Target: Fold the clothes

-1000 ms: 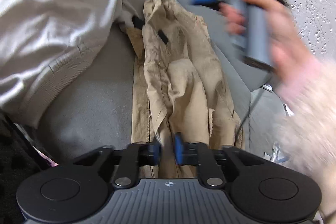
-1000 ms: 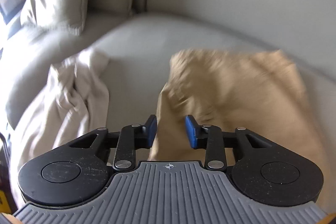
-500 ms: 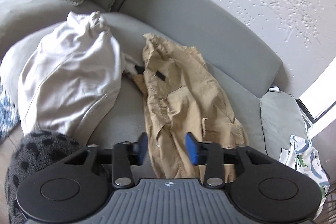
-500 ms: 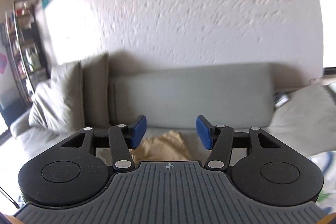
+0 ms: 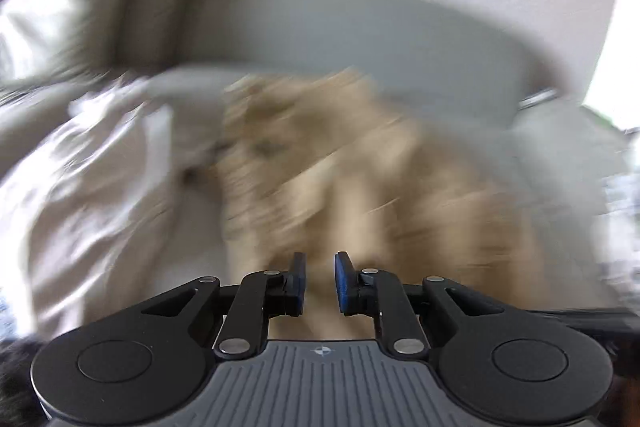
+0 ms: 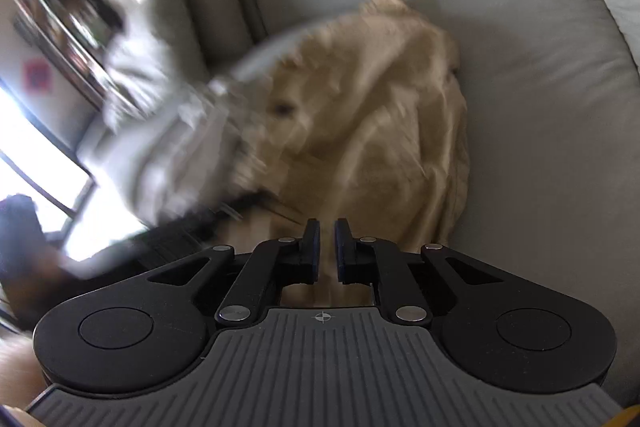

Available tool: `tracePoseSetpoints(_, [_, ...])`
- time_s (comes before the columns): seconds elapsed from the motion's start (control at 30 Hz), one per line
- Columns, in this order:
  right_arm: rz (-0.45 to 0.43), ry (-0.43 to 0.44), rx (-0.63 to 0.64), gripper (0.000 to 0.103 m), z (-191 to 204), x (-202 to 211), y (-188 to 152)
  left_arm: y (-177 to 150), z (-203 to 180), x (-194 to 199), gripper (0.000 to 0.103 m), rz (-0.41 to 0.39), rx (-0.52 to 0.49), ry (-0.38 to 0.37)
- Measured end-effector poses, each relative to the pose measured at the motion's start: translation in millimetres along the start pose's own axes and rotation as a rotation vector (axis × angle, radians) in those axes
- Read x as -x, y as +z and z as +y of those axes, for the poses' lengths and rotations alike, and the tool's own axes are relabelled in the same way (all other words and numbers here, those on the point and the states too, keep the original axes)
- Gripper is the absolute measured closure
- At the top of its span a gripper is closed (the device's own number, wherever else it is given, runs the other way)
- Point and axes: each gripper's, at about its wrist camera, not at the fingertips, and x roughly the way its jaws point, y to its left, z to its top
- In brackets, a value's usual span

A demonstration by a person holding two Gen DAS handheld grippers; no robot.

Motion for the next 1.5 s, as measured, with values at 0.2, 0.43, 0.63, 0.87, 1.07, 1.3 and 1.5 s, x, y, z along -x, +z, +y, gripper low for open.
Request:
tracePoseSetpoints(0.2, [-0.014,0.023,-0.11,0.088,-25,13,-1,-2,33,19,0.077,-0.007,0.181,-0.057])
tracePoseSetpoints(0.43, [-0.122,0.1,-0.175,0.061,-52,58,-7,-4,16,53,0.065,-0.075,0.159,-0.171])
tracePoseSetpoints(0.63, [-0.08,0.153,-0.325,0.059,-84,37,-23,-4,-18,30,0.066,-0.09,-0.015,-0.231])
tracePoseSetpoints(0.87, [-0.077,0.176,-0.367,0.055,-101,31,-33,-4,3,-14,0.06,0.05,0.099,-0.142])
tracePoseSetpoints(1.07, [-0.035,0.247,-0.434,0.055,-109,19,-37,-6,3,-9,0.061,0.032,0.105,-0.162])
tracePoseSetpoints(1.3, [-0.026,0.26,-0.456,0.054,-110,15,-38,-8,3,-11,0.059,0.021,0.068,-0.16])
tracePoseSetpoints(1.5, [-0.025,0.253,-0.446,0.054,-109,14,-37,-9,-2,-8,0.058,0.0,0.03,-0.16])
